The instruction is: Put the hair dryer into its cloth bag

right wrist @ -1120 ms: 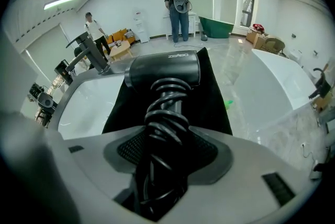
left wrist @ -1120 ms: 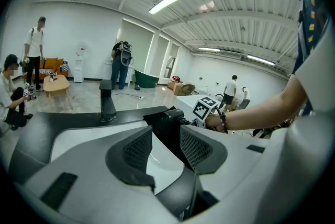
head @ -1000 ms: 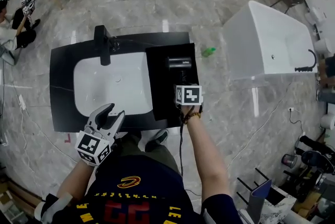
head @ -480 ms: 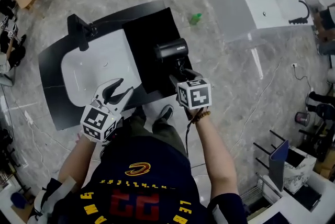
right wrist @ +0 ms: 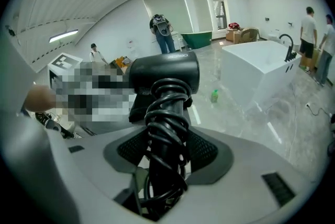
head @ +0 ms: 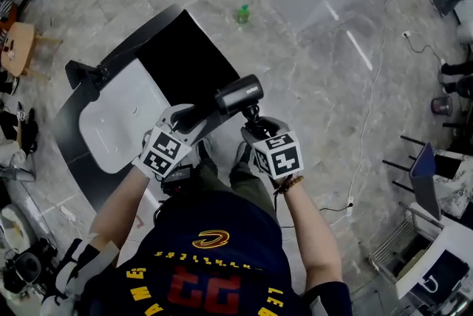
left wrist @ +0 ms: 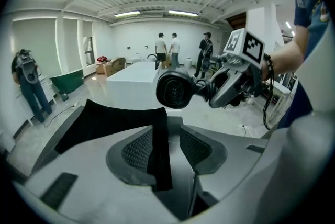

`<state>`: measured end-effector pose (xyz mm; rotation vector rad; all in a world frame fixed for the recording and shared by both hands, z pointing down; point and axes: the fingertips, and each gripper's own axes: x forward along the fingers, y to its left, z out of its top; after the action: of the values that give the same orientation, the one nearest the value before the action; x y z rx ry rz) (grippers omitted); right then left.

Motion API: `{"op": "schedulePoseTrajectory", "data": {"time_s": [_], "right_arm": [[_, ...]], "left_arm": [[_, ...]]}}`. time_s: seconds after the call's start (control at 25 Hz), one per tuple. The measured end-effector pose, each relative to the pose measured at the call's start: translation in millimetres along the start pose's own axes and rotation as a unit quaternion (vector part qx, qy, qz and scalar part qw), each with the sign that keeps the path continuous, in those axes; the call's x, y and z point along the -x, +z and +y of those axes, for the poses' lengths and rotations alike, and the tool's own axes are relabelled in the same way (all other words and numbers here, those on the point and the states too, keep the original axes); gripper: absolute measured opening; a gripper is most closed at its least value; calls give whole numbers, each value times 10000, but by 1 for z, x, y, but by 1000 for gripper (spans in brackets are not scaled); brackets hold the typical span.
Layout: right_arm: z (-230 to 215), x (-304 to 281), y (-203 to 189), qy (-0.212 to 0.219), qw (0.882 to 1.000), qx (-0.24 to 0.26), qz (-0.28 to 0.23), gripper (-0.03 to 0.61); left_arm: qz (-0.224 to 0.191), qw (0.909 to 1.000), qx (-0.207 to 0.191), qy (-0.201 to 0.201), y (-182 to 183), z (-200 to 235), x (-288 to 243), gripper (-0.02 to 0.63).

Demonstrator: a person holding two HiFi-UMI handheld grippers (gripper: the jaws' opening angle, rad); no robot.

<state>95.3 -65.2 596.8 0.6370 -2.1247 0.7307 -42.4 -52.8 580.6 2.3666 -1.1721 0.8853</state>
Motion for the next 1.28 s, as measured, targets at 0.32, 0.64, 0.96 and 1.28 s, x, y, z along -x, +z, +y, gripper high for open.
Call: {"op": "schedulePoseTrajectory", "data": {"time_s": [0.32, 0.64, 0.96, 1.28], "right_arm": [[-9, 24, -69, -161, 9980, -616, 53, 229], [2, 20, -101, -103, 9959, -893, 115, 229], [21, 3, -106, 67, 9967, -739, 325, 229], [40, -34, -92, 285, 9964, -266, 758, 229]], "left_arm": [[1422, 9877, -529, -378, -52, 1, -66, 163], [2088, 9738, -858, -271, -80, 9, -78, 85], [1521, 9880, -222, -117, -59, 19, -64, 25], [812, 9963, 295, -36, -30, 24, -35, 25]]}}
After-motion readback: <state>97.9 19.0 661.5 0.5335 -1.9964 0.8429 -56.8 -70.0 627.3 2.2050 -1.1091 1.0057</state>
